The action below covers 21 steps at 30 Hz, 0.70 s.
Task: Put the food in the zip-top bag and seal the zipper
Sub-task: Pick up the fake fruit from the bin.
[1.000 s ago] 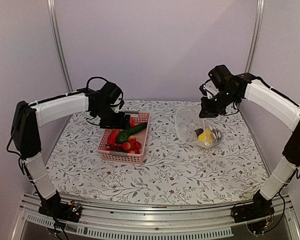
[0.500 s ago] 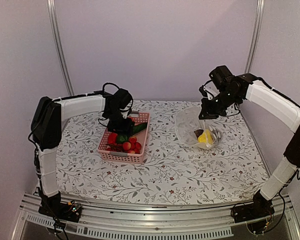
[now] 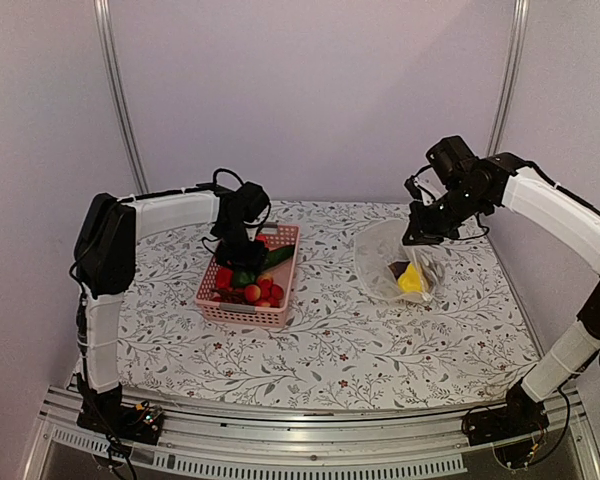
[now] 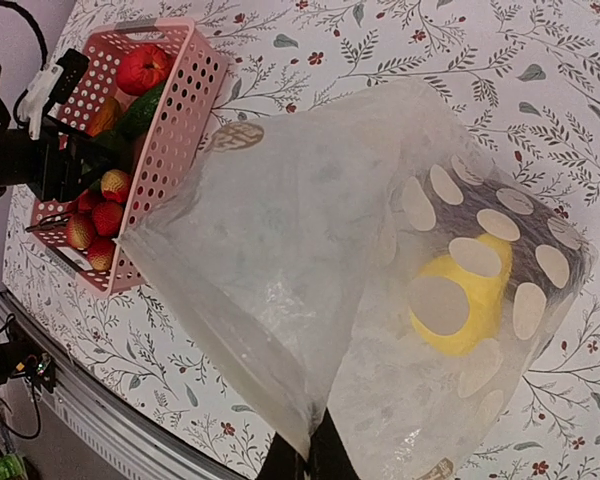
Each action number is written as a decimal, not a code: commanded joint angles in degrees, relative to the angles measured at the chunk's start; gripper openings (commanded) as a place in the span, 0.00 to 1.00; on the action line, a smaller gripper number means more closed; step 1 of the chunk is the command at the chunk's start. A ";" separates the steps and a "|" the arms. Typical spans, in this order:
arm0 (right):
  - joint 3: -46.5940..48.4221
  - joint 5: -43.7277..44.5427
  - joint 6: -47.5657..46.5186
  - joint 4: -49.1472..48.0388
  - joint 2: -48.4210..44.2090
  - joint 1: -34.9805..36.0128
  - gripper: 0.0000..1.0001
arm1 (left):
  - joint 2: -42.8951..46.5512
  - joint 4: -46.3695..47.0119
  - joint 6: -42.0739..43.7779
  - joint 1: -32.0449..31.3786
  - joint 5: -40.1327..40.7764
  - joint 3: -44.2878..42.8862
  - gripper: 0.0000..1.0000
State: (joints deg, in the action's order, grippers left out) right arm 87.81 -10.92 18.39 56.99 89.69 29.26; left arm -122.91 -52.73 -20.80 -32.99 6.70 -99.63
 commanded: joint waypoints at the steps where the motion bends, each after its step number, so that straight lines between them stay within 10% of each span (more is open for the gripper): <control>1: -1.36 -0.66 1.32 -1.02 -2.15 0.37 0.00 | 0.82 -2.09 0.27 -0.20 0.01 0.62 0.68; 9: -0.42 -0.68 1.35 -0.38 -2.34 0.45 0.00 | -1.00 -0.98 1.59 -0.11 -2.24 0.25 0.70; 21: -0.79 -0.33 2.58 0.01 -3.10 0.82 0.00 | 9.64 -2.29 -1.67 -0.10 -3.39 -6.22 0.43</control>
State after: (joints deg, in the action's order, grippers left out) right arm 87.22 -11.11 19.92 56.88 88.71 29.32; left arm -120.57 -54.76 -20.21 -32.99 4.91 -102.39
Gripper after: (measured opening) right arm 0.005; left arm 0.521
